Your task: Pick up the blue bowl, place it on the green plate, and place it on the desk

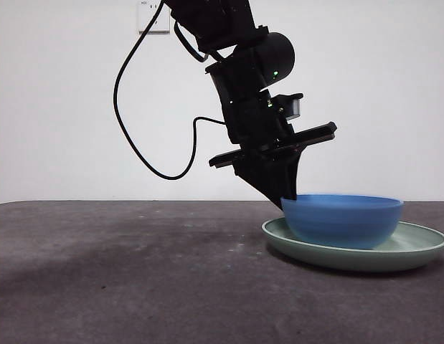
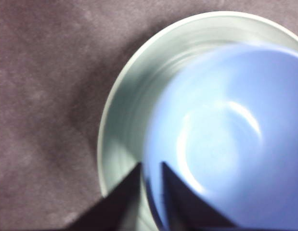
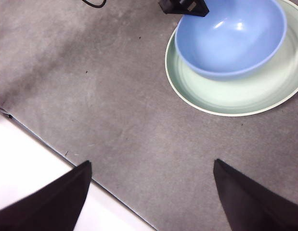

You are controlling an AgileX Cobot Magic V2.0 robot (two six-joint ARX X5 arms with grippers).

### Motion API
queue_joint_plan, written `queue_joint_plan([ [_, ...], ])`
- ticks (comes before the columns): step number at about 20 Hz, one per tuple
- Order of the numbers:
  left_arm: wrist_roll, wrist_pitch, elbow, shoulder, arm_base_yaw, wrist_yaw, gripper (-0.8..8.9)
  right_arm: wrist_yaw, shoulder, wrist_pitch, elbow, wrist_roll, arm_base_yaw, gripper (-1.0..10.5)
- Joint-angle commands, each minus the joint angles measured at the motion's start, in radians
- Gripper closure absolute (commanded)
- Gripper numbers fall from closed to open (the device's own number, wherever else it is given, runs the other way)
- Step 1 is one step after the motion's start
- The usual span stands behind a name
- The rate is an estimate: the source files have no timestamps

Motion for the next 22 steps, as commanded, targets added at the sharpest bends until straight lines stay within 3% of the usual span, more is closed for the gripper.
queue_joint_plan([
  [1, 0.008, 0.003, 0.034, 0.031, -0.014, 0.000, 5.92, 0.003, 0.003, 0.002, 0.019, 0.011, 0.002, 5.4],
  [9, 0.008, -0.050, 0.057, -0.047, -0.008, 0.000, 5.91, 0.015, 0.003, 0.003, 0.019, 0.010, 0.002, 5.4],
  [22, 0.003, -0.128, 0.018, -0.514, 0.074, 0.001, 5.91, 0.030, 0.003, 0.003, 0.019, 0.010, 0.001, 5.4],
])
